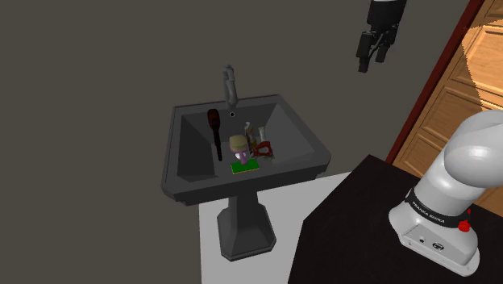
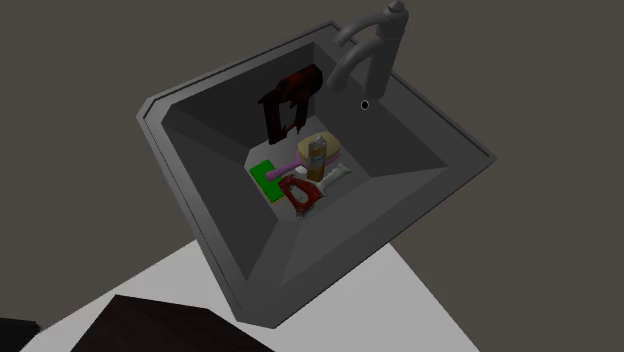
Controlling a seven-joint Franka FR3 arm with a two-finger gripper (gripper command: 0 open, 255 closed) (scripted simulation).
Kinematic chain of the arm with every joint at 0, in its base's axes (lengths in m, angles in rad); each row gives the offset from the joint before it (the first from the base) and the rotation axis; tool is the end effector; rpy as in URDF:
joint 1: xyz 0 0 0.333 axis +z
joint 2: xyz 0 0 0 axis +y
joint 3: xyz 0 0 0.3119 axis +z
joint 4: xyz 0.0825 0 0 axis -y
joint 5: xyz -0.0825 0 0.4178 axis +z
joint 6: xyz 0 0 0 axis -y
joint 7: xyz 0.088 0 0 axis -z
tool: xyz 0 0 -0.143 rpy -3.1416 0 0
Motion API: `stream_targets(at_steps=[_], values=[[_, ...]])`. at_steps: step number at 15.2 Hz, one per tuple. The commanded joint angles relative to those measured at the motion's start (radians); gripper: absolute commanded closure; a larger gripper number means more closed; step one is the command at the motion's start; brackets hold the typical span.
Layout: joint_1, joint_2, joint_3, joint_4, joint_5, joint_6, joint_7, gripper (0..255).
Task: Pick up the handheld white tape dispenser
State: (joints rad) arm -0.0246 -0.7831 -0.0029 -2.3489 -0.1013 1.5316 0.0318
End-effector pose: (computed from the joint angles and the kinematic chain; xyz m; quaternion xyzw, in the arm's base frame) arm 0.3383 -0.0243 0.5516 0.9982 -0.0303 -0.0170 0.0496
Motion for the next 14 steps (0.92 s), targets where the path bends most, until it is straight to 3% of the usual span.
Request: stream_targets(at_steps=[1,14], values=[[0.000,0.000,0.000,0.000,0.000,0.000,0.000,0],[-0.028,0.266,0.013,-0.191,0.128,0.526,0.226,0]])
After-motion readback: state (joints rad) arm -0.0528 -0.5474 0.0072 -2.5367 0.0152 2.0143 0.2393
